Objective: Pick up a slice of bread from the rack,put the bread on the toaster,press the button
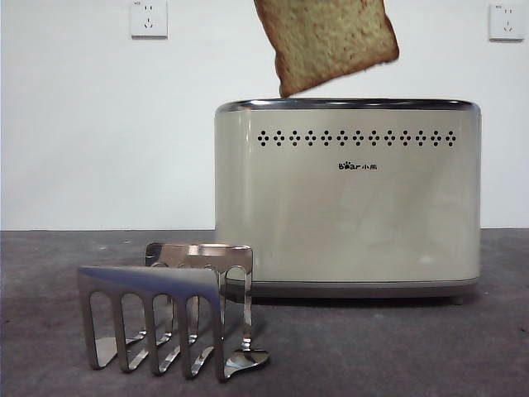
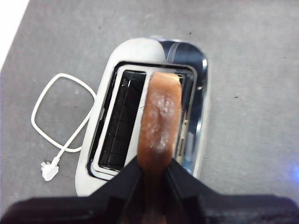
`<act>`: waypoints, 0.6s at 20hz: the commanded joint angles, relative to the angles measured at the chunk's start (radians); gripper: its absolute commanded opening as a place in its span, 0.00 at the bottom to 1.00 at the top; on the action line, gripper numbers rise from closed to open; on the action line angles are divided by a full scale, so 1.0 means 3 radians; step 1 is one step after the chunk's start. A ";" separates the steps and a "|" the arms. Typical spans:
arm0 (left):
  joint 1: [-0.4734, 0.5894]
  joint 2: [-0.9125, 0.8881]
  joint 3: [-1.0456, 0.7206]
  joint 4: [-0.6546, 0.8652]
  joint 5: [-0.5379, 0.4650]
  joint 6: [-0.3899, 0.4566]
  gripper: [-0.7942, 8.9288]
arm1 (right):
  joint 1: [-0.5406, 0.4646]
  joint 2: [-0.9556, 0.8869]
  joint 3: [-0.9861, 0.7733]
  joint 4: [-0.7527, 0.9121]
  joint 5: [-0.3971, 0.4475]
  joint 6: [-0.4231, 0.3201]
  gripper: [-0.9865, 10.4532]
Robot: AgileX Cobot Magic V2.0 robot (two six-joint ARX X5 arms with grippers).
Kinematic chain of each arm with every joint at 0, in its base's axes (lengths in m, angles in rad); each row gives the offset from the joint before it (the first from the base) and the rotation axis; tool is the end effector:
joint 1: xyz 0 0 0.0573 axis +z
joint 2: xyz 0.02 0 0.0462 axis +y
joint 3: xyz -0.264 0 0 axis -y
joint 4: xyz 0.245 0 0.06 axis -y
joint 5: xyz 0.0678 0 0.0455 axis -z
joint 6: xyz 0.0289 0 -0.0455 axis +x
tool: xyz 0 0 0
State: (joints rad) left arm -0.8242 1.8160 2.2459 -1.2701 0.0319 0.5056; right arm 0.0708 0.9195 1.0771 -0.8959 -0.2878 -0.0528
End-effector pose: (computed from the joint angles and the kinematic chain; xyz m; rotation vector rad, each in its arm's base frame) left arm 0.2345 -0.2548 0.4442 0.7826 0.5857 -1.0020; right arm 0.1622 0.0197 0.3469 0.0305 0.7283 0.3614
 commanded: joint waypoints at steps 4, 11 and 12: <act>0.0060 0.0181 0.0015 0.0019 0.0014 0.0102 0.07 | 0.0004 0.0005 0.0009 0.0010 0.0031 -0.0043 0.09; 0.0102 0.0411 0.0015 0.0048 0.0149 0.0116 0.07 | 0.0004 0.0005 0.0009 0.0015 0.0102 -0.0072 0.09; 0.0108 0.0456 0.0015 0.0041 0.0142 0.0123 0.07 | 0.0004 0.0005 0.0009 0.0015 0.0102 -0.0072 0.09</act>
State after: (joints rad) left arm -0.7959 1.9438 2.2459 -1.2629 0.0738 0.5304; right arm 0.0708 0.9207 1.0771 -0.8967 -0.2592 -0.0677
